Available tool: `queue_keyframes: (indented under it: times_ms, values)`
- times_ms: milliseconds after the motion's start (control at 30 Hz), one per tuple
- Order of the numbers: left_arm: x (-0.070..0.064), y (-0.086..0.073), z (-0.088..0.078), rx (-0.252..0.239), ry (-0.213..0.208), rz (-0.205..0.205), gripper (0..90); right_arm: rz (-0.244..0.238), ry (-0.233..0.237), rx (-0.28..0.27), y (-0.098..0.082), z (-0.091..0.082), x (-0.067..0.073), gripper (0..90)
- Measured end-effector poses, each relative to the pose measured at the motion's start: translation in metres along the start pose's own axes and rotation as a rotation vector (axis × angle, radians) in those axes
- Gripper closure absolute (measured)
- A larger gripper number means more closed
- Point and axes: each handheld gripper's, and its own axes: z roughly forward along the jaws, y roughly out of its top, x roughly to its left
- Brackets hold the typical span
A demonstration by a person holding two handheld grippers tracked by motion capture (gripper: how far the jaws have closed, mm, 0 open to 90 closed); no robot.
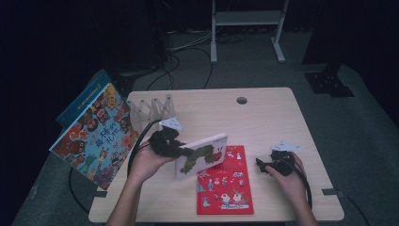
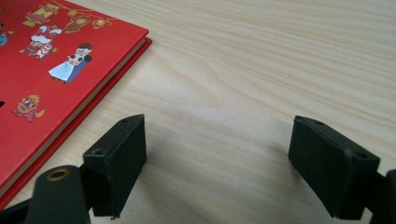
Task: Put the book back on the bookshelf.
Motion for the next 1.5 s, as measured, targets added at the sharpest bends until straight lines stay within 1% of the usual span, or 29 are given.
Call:
queue_keyframes:
  times_ms: [33,133,167,200,400,700,833,933,967,1033,1133,1233,1333,1433,1500]
  values:
    - [0.001,-0.002,-0.004,-0.003,0.004,-0.010,75.1,0.000,0.000,0.000,0.000,0.000,0.000,18.2]
    - [0.006,-0.011,-0.017,0.000,0.022,-0.023,75.1,0.000,0.000,0.000,0.000,0.000,0.000,18.2]
    - [0.010,-0.017,-0.025,-0.006,0.030,-0.043,75.1,0.001,0.000,0.000,0.000,0.000,0.000,18.2]
    - [0.010,-0.017,-0.025,-0.006,0.030,-0.043,75.1,0.001,0.000,0.000,0.000,0.000,0.000,18.2]
    - [0.021,-0.039,-0.051,-0.026,0.071,-0.098,75.1,0.005,-0.002,0.000,0.001,0.001,0.000,18.2]
    - [0.033,-0.070,-0.087,-0.047,0.125,-0.174,75.1,0.005,-0.002,0.000,0.001,0.001,0.000,18.2]
    - [0.040,-0.082,-0.100,-0.064,0.162,-0.209,75.1,0.005,-0.003,0.000,0.001,0.001,0.000,18.2]
    - [0.044,-0.083,-0.105,-0.068,0.189,-0.218,75.0,0.007,-0.007,0.000,0.001,0.001,-0.001,18.2]
    - [0.048,-0.081,-0.108,-0.080,0.188,-0.219,75.1,0.010,-0.007,0.001,0.001,0.001,-0.001,18.1]
    - [0.049,-0.079,-0.108,-0.079,0.182,-0.219,75.1,0.010,-0.007,0.001,0.001,0.001,-0.001,18.2]
    - [0.050,-0.074,-0.111,-0.091,0.175,-0.216,75.1,0.009,-0.008,0.001,0.001,0.001,-0.001,18.2]
    - [0.048,-0.072,-0.114,-0.102,0.179,-0.207,75.1,0.010,-0.008,0.001,0.001,0.001,-0.001,18.2]
    - [0.047,-0.072,-0.116,-0.098,0.183,-0.205,75.1,0.010,-0.008,0.001,0.001,0.001,-0.001,18.2]
    - [0.047,-0.076,-0.120,-0.105,0.176,-0.213,75.1,0.010,-0.008,0.001,0.001,0.001,-0.001,18.2]
    - [0.048,-0.078,-0.123,-0.105,0.186,-0.219,75.1,0.010,-0.008,0.001,0.001,0.001,-0.001,18.2]
